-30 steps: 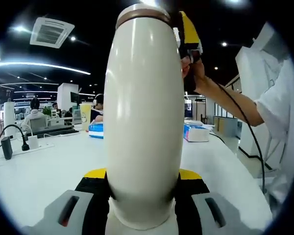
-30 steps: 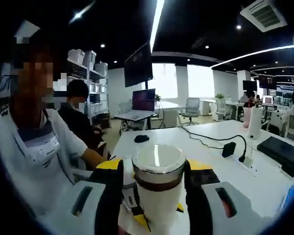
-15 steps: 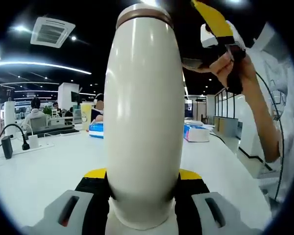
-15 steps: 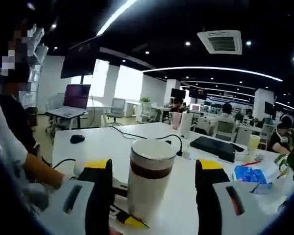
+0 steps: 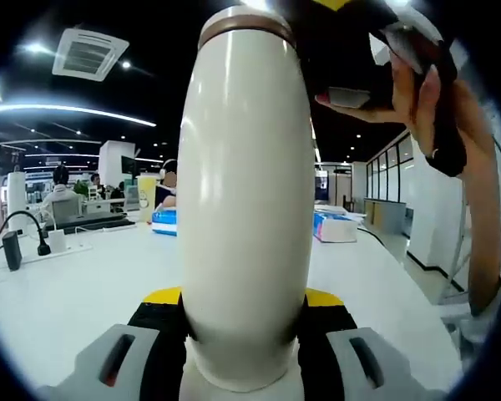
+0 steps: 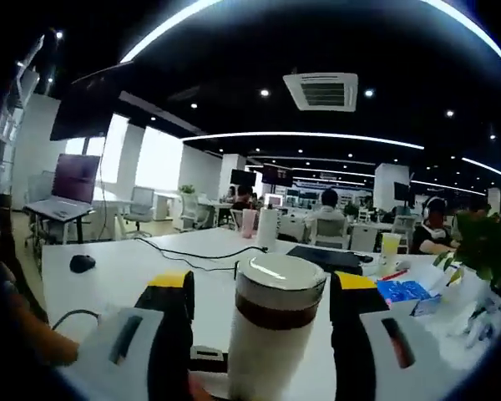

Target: Grasp the water cup twist off the cup lid place the cup lid on the table

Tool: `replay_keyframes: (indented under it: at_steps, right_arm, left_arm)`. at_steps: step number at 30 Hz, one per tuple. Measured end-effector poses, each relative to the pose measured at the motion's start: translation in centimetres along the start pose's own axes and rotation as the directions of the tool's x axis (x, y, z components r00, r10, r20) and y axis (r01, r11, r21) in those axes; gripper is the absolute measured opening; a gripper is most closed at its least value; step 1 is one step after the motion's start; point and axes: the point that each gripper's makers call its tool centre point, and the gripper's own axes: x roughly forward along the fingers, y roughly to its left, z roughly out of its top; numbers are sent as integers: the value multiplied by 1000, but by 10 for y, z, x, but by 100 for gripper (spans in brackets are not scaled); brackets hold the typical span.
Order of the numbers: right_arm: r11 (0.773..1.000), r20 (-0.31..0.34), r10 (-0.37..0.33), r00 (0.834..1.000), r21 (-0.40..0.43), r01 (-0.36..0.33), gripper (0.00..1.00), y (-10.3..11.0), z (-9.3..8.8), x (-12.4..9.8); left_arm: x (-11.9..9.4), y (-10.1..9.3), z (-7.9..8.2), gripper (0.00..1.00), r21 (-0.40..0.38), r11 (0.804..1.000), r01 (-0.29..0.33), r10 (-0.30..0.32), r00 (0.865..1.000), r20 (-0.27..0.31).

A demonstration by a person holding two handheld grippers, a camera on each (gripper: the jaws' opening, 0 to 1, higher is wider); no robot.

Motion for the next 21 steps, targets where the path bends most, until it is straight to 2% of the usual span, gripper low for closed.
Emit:
replay_keyframes:
  at_steps: [3, 11, 21]
  right_arm:
    - [999, -4, -32, 999, 17, 32, 68, -4, -1, 1]
    - [998, 31, -55, 998, 35, 54, 69, -5, 7, 1]
    - [995, 41, -61, 997, 80, 57, 55, -16, 7, -1]
  left_arm:
    - [0, 0, 0, 52, 0, 1000, 0, 0, 1000, 0]
    - [-1, 0, 0, 52, 0, 1000, 0, 0, 1000, 0]
    - [-1, -1, 0, 52, 0, 1000, 1, -1, 1000, -1]
